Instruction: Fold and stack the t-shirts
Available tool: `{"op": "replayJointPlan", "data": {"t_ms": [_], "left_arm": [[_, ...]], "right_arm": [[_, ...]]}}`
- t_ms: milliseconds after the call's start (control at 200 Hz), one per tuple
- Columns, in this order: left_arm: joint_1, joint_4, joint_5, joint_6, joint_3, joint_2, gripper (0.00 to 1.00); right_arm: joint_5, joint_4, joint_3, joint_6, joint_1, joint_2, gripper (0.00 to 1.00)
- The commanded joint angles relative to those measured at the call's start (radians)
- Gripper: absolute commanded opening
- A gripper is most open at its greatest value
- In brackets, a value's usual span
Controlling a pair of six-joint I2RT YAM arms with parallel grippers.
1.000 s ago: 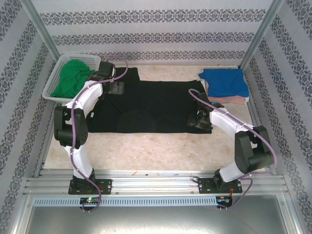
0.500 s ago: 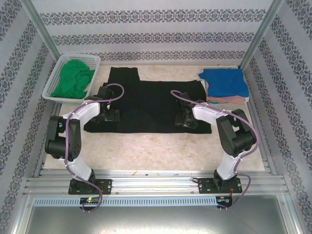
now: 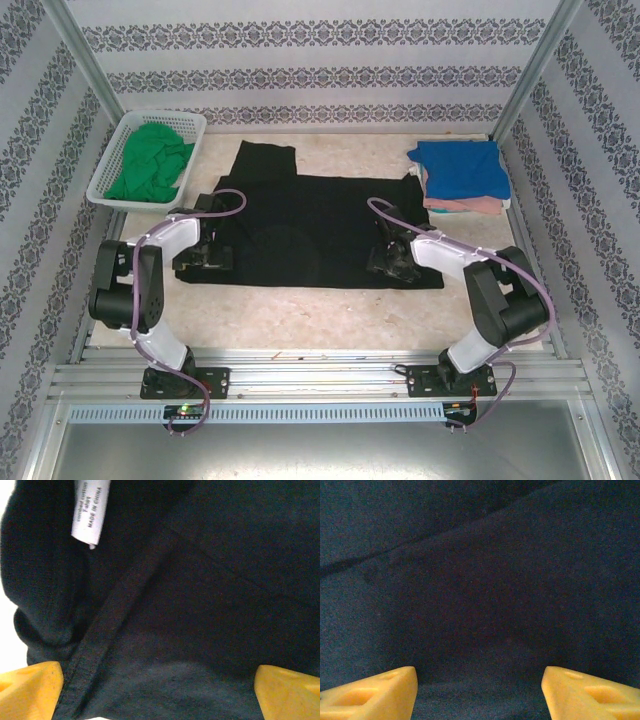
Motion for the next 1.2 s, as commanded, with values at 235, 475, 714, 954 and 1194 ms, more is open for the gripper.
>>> {"op": "replayJointPlan", "data": {"t_ms": [235, 475, 714, 954, 1194], "left_arm": [[0.01, -0.051, 0.106, -0.088, -0.061, -0.242, 0.88], [-0.042, 0.282, 0.478, -0.129, -0.049, -0.379, 0.89], [-0.073, 0.447, 0.596, -0.177, -0.046, -0.085, 0.79], [-0.049, 0.341, 0.379, -0.235, -0.233, -0.188, 0.82], [-0.001, 0.227, 0.287, -0.268, -0.377, -0.385, 0.88]], "right_arm": [[0.025, -0.22, -0.049, 0.0, 0.014, -0.185, 0.72], [0.029, -0.096, 0.108, -0.044, 0.094, -0.166, 0.74], [0.037, -0.06, 0.169, -0.033, 0.132, -0.019, 0.75], [0.024, -0.092, 0.019, 0.026, 0.083, -0.069, 0.81], [0.019, -0.148, -0.084, -0.005, -0.015, -0.222, 0.96]]}}
